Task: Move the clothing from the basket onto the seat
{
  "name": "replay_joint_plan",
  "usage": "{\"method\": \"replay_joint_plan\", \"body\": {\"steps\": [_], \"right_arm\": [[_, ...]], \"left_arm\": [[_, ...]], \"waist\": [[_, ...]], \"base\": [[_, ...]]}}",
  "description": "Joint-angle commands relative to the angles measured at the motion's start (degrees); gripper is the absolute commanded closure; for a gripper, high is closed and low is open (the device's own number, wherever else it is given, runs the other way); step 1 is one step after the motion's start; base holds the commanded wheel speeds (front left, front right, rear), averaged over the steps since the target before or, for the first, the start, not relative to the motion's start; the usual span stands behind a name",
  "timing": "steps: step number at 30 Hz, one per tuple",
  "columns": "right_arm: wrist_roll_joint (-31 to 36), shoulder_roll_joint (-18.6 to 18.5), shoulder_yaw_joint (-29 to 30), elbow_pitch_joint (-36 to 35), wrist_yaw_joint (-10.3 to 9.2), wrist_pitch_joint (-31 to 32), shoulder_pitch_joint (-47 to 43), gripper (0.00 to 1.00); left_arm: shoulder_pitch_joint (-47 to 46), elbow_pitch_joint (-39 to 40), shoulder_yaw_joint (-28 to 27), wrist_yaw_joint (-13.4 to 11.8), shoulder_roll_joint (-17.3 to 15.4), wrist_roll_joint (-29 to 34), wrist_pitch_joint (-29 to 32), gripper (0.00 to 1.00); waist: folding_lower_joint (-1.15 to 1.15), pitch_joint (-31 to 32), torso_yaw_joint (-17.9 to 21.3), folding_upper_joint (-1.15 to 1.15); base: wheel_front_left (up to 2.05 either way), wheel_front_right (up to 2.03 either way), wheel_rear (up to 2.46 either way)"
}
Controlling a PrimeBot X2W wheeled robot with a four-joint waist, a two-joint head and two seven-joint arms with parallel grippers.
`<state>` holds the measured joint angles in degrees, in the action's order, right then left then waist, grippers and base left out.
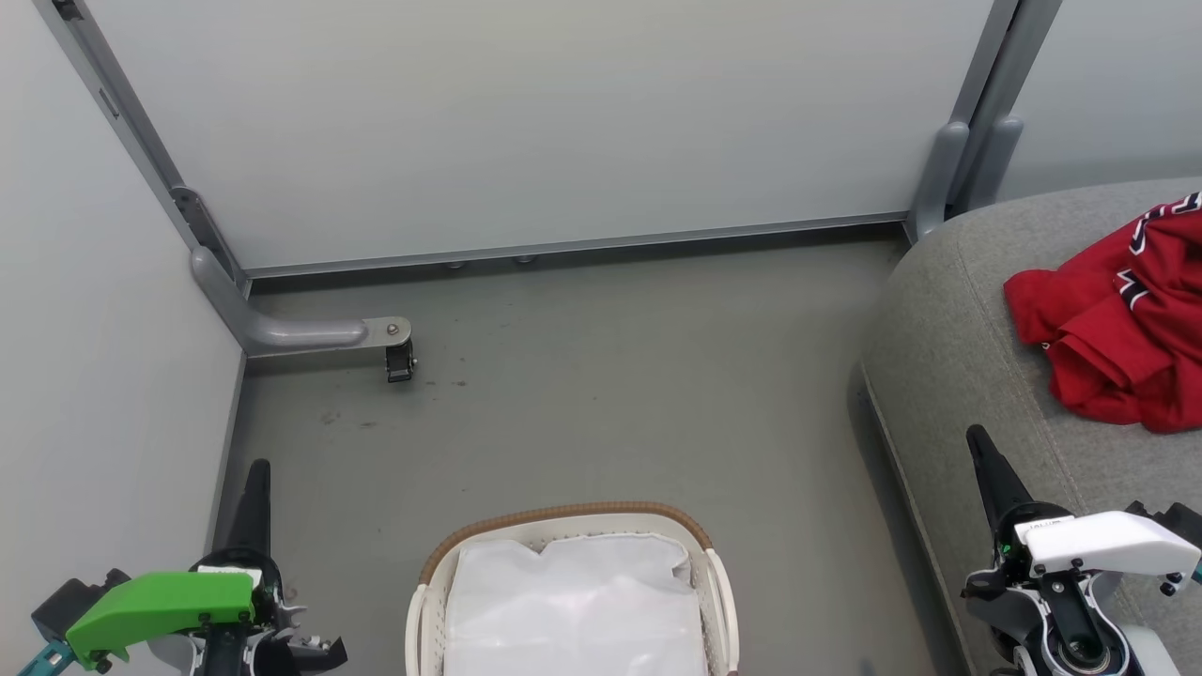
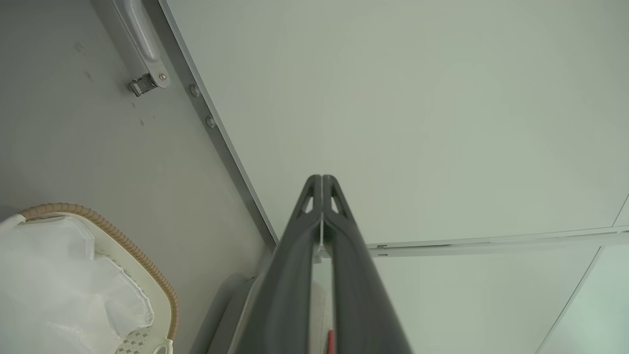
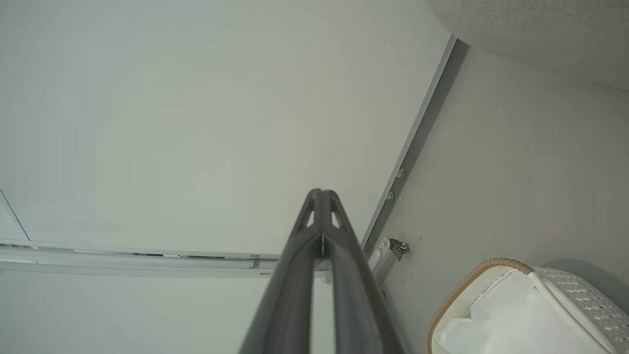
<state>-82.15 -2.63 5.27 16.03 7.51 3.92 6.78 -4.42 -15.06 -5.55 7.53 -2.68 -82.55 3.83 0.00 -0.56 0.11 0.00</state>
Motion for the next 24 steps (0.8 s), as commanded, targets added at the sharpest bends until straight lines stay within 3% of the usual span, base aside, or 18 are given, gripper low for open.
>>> {"method": "replay_joint_plan", "body": {"steps": [1,24], "right_arm": [[-1.22,-0.34,0.31,-0.62,-0.03,0.37,-0.37,1.0],[-10.23,-0.41,1.41,-2.2,-0.02,2.85,-0.87,1.0]], "left_arm": [[-1.35,0.5,-0.31,-0.06,-0.42,-1.18,0.33,1.0],[-2.27,1.15,-1.07,-0.08,-0.45,-9.94,2.75,1.0]], "waist": [[0.0,0.02,-0.01,0.0],[0.0,0.37,-0.1,0.0]], "base": [[0.0,0.0,0.0],[0.0,0.0,0.0]]}}
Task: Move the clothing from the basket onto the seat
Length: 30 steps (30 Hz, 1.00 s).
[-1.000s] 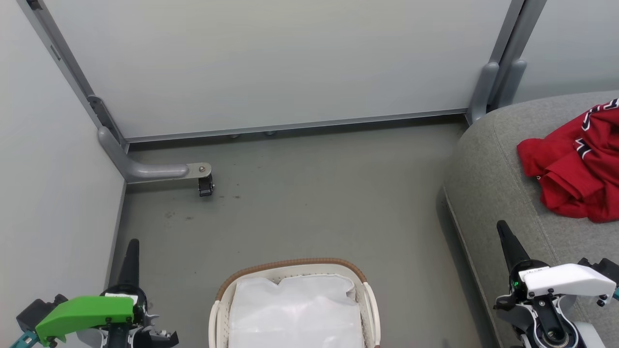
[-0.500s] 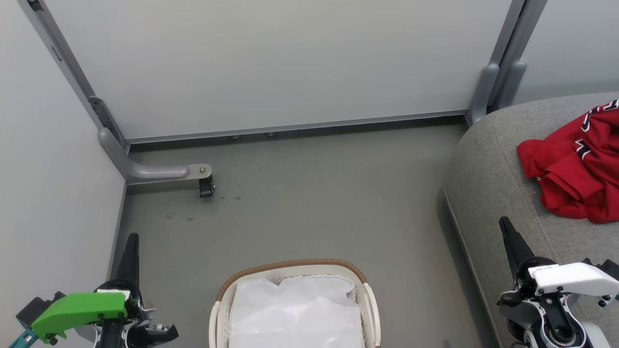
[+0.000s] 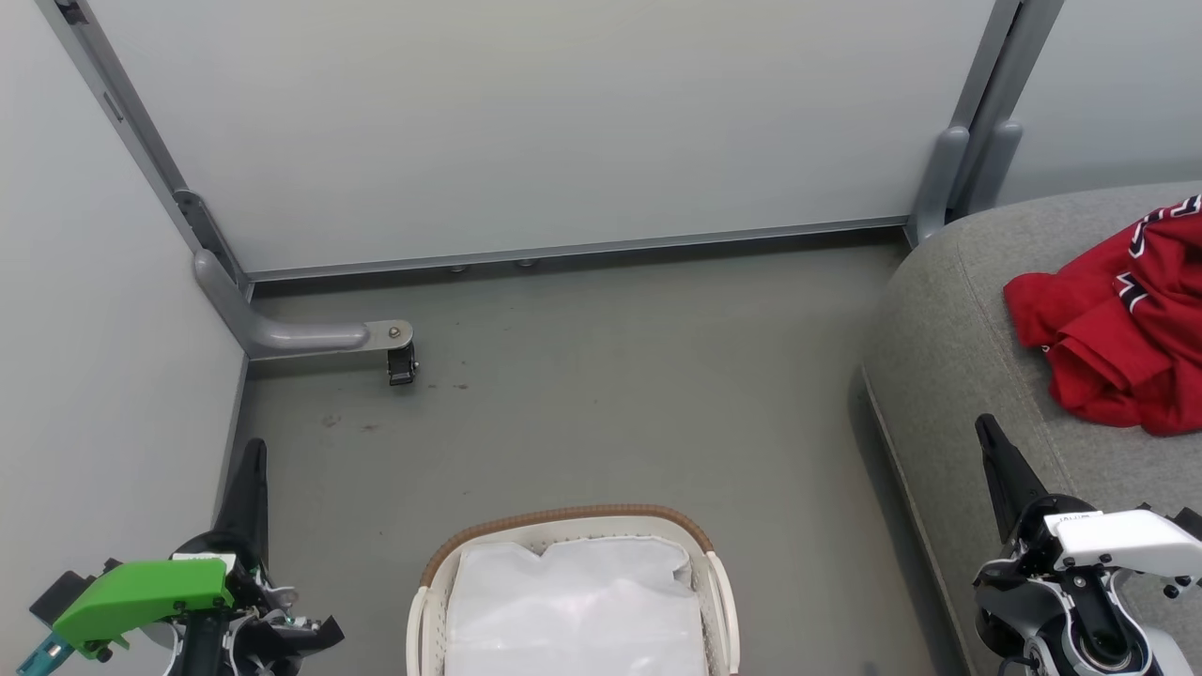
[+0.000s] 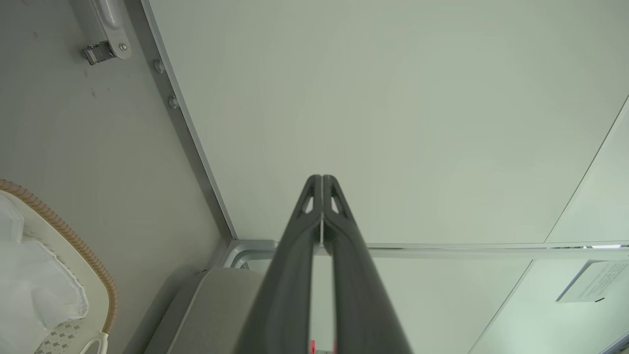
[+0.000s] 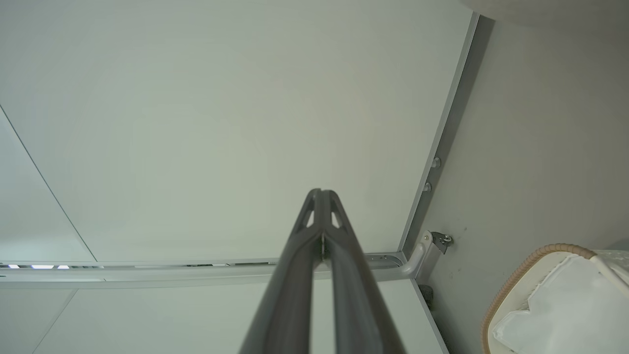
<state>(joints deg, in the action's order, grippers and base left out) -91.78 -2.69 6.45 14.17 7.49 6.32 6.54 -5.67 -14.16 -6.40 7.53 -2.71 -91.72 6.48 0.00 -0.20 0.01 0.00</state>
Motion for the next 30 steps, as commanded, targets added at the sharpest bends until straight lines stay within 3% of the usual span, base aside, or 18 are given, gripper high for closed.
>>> {"method": "replay_joint_plan", "body": {"steps": [1,30], "right_arm": [[-0.94,-0.35,0.25,-0.42,0.0,0.42,-0.65,1.0],[-0.73,-0.35,0.2,-0.33,0.0,0.36,-0.64,1.0]], "left_arm": [[-1.04,0.25,-0.24,-0.08,-0.42,-0.98,0.26,1.0],[-0.9,0.2,-0.25,-0.08,-0.38,-0.74,0.29,1.0]], "waist": [[0.0,0.02,-0.01,0.0],[0.0,0.02,-0.01,0.0]], "base": [[0.0,0.0,0.0],[0.0,0.0,0.0]]}}
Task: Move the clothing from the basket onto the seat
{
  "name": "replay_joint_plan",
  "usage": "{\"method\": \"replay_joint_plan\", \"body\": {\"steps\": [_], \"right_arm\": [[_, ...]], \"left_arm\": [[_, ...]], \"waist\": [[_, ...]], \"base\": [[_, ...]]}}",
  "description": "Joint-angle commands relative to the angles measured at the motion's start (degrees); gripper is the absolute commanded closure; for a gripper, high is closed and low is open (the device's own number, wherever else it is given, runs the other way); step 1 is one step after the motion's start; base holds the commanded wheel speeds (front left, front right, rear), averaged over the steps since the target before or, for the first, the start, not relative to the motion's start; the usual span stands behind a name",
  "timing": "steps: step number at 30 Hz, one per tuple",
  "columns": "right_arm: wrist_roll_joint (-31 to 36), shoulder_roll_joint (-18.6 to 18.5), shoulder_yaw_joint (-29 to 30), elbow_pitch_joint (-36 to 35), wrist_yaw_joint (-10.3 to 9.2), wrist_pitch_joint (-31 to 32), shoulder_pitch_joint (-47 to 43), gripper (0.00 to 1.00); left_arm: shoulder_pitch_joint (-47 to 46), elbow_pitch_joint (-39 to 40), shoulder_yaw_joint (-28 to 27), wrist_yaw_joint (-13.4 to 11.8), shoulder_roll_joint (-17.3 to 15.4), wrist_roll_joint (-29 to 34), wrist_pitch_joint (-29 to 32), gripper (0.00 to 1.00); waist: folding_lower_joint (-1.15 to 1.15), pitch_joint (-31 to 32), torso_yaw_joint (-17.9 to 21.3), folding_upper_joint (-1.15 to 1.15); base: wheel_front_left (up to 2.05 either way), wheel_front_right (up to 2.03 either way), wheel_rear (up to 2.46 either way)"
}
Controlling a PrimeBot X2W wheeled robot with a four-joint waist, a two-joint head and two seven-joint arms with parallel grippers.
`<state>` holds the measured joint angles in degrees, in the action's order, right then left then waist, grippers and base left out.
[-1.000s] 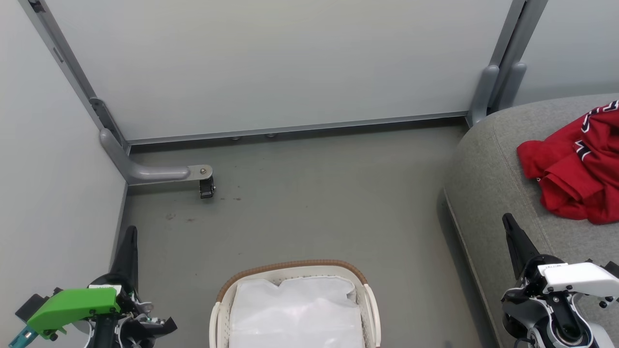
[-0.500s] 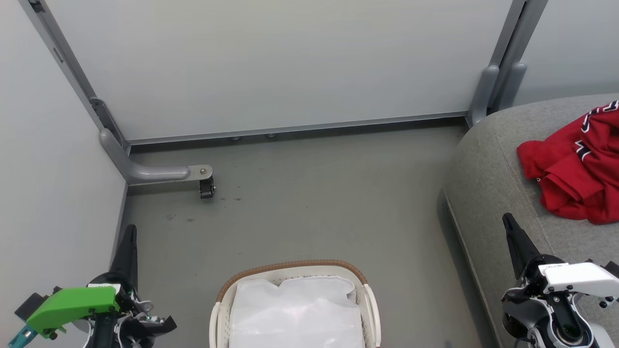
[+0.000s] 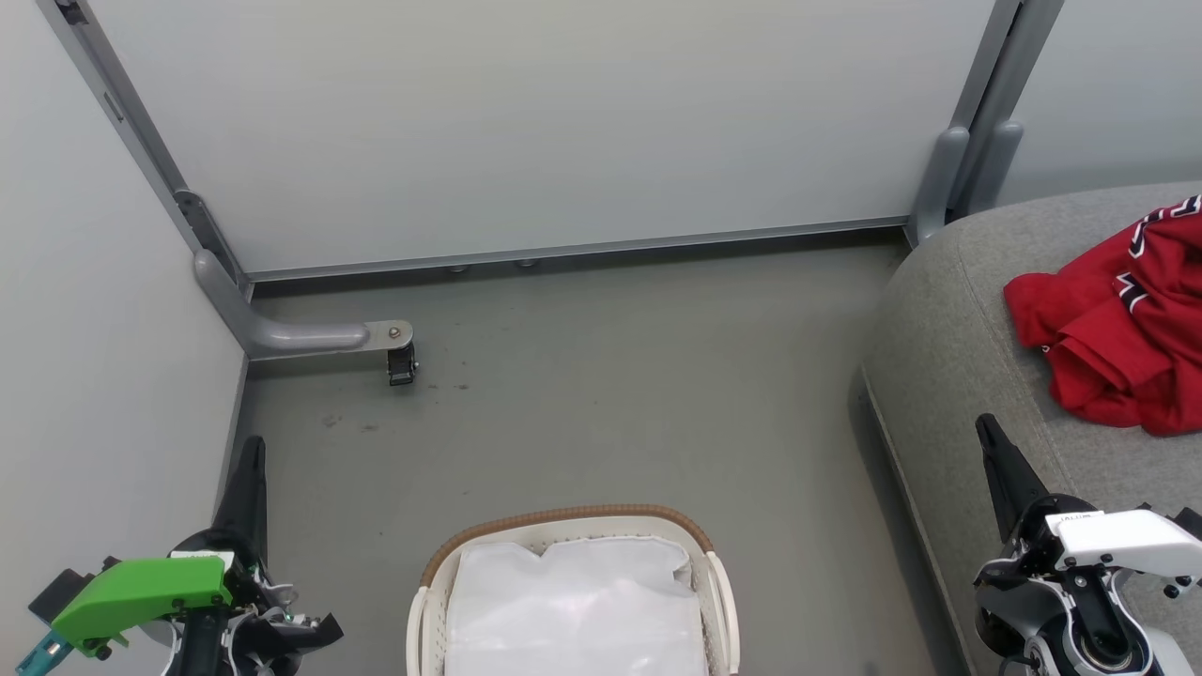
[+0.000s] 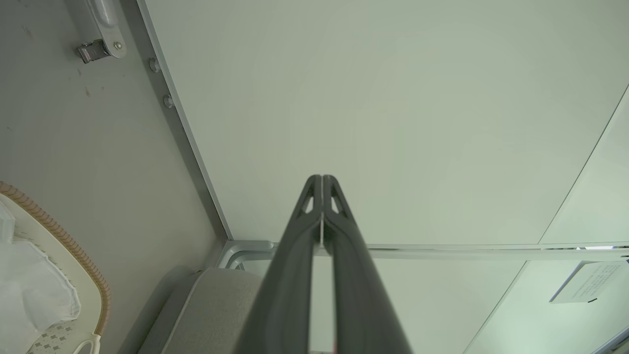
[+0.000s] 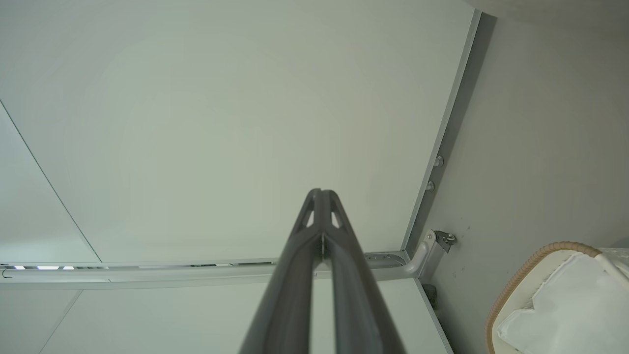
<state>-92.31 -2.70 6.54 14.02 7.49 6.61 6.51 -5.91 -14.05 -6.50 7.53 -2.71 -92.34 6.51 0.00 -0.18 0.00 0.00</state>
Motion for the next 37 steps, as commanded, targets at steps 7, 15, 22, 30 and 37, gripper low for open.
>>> {"method": "replay_joint_plan", "body": {"steps": [7,15,22,30,37], "right_arm": [[-0.19,-0.34,0.11,-0.19,0.0,0.08,-0.61,1.0],[-0.2,-0.34,0.11,-0.19,0.0,0.07,-0.61,1.0],[-0.2,-0.34,0.11,-0.19,0.0,0.07,-0.61,1.0],[-0.2,-0.34,0.1,-0.18,0.0,0.07,-0.61,1.0],[-0.2,-0.34,0.1,-0.18,0.0,0.07,-0.61,1.0]], "left_arm": [[-0.66,0.09,-0.16,-0.08,-0.38,-0.11,0.27,1.0],[-0.66,0.08,-0.17,-0.08,-0.37,-0.11,0.24,1.0],[-0.66,0.08,-0.17,-0.08,-0.37,-0.11,0.25,1.0],[-0.66,0.08,-0.17,-0.08,-0.36,-0.1,0.25,1.0],[-0.66,0.09,-0.18,-0.08,-0.36,-0.09,0.26,1.0]], "waist": [[0.0,0.0,0.0,0.0],[0.0,0.0,0.0,0.0],[0.0,0.0,0.0,0.0],[0.0,0.0,0.0,0.0],[0.0,0.0,0.0,0.0]], "base": [[0.0,0.0,0.0],[0.0,0.0,0.0],[0.0,0.0,0.0],[0.0,0.0,0.0],[0.0,0.0,0.0]]}}
